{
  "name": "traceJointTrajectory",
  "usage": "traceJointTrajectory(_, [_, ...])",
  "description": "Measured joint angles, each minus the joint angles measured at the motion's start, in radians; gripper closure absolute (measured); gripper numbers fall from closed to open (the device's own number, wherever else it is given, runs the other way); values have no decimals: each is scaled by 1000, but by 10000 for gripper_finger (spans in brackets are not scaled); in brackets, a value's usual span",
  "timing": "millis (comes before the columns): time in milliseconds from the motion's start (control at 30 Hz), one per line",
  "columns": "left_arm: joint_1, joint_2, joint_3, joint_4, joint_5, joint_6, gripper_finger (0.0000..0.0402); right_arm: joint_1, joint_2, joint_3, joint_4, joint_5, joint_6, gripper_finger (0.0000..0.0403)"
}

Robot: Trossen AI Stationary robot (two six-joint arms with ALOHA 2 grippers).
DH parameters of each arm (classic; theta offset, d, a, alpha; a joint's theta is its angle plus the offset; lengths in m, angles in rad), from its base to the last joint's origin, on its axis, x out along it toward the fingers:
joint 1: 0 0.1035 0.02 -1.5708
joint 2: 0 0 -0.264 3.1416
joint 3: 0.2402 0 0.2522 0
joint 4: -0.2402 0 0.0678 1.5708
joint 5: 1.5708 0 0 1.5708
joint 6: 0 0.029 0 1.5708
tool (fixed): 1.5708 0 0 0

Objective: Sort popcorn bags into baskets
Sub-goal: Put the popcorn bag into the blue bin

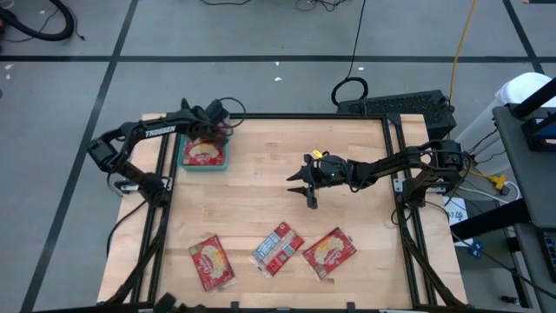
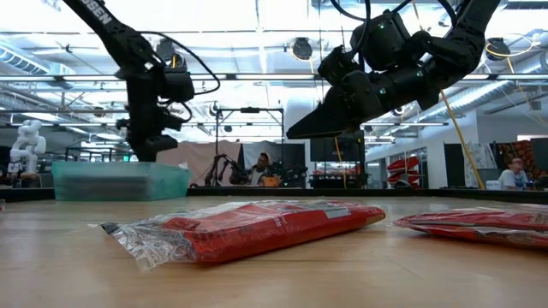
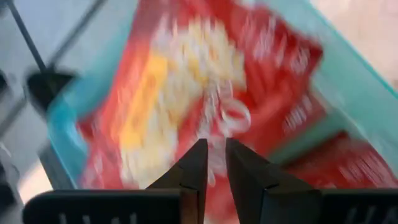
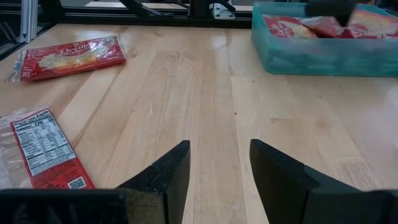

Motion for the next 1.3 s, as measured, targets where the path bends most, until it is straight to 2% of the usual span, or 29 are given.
traceJointTrajectory(133, [-40, -22, 1, -193, 79, -246, 339, 0, 0, 0, 0, 0, -1, 245])
traceJointTrajectory(233, [-68, -23, -19, -219, 69, -318, 339, 0, 0, 0, 7, 0, -4, 245])
traceJointTrajectory(567, [-31, -22, -50, -86, -113, -293, 339, 0, 0, 0, 8, 0, 1, 245])
traceJointTrajectory(867, [105, -22, -50, -60, -94, -282, 339, 0, 0, 0, 8, 0, 26, 245])
traceJointTrajectory(1000, [158, -22, -54, 28, -76, -266, 339, 0, 0, 0, 7, 0, 27, 245])
traceJointTrajectory(1167, [190, -22, -73, 161, -73, -222, 339, 0, 0, 0, 7, 0, 42, 245])
traceJointTrajectory(1300, [183, -22, -78, 185, -70, -217, 339, 1, 0, 0, 1, -1, 50, 245])
